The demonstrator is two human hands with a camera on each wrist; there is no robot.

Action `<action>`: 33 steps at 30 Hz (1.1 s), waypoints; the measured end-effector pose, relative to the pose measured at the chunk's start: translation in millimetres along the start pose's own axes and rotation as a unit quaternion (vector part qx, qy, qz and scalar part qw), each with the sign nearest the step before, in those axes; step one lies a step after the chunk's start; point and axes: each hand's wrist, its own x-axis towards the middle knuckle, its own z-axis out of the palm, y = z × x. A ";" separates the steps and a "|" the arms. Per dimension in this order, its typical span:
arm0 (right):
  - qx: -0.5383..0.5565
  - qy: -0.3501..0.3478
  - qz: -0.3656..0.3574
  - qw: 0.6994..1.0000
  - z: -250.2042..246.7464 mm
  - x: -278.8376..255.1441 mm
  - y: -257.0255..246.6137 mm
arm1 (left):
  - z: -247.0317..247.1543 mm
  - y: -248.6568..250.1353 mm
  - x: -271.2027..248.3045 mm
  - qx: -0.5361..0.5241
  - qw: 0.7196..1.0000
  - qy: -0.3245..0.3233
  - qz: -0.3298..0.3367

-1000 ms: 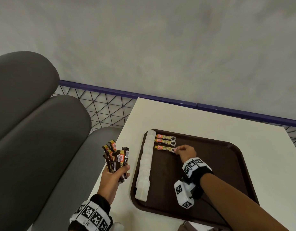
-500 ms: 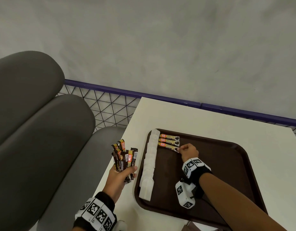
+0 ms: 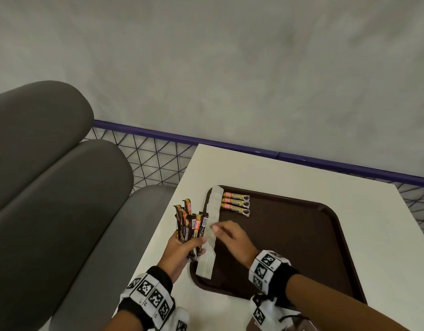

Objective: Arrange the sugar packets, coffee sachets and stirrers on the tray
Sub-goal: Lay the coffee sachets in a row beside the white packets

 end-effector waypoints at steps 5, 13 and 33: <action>0.020 -0.047 -0.029 0.998 16.0 -4.1 -21.9 | 6.5 3.0 -8.9 0.013 0.999 -0.026 0.017; 0.144 0.017 0.011 0.989 9.2 -6.2 -43.4 | -1.0 6.9 -13.8 0.012 1.000 -0.013 0.024; -0.049 -0.026 -0.049 0.997 -17.0 -8.7 -40.9 | 2.2 15.3 -12.9 -0.059 0.995 0.039 0.068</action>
